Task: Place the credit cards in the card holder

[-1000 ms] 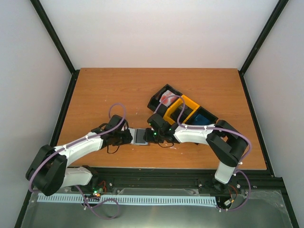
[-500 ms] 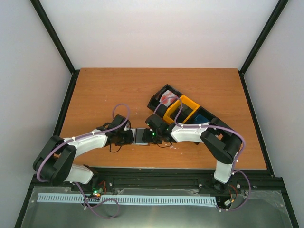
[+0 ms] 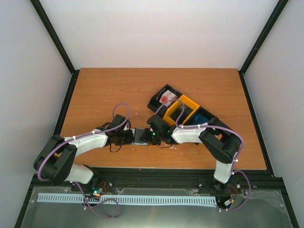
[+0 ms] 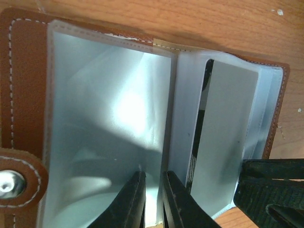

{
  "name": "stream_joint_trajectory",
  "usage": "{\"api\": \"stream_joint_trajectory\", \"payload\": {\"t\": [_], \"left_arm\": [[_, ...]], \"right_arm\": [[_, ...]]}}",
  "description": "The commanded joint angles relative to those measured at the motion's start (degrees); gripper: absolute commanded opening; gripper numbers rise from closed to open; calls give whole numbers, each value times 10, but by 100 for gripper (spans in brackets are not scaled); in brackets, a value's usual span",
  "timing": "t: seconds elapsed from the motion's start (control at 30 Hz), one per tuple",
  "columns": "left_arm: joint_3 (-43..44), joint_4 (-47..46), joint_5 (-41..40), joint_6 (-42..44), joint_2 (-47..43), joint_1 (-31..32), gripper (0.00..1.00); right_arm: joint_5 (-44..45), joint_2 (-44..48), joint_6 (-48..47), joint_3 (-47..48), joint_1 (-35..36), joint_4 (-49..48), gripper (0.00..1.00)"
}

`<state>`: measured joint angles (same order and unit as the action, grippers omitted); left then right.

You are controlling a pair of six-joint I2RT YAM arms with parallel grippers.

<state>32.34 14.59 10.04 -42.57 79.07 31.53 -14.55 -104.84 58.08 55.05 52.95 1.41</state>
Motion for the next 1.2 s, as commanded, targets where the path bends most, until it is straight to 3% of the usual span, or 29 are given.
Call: {"api": "stream_joint_trajectory", "payload": {"t": [0.0,0.23,0.53,0.73,1.17], "left_arm": [[-4,-6,7,13,12,-1,12],[-6,-1,0,13,13,-1,11],[-7,6,-13,10,4,-1,11],[-9,8,-15,9,1,-1,11],[-9,14,-28,7,-5,-1,10]], "right_arm": [[-56,8,78,-58,8,-153,24],[-49,4,112,-82,8,-205,24],[33,15,75,-62,7,-109,33],[45,1,62,-51,8,-105,36],[-56,-2,104,-82,6,-242,38]]}}
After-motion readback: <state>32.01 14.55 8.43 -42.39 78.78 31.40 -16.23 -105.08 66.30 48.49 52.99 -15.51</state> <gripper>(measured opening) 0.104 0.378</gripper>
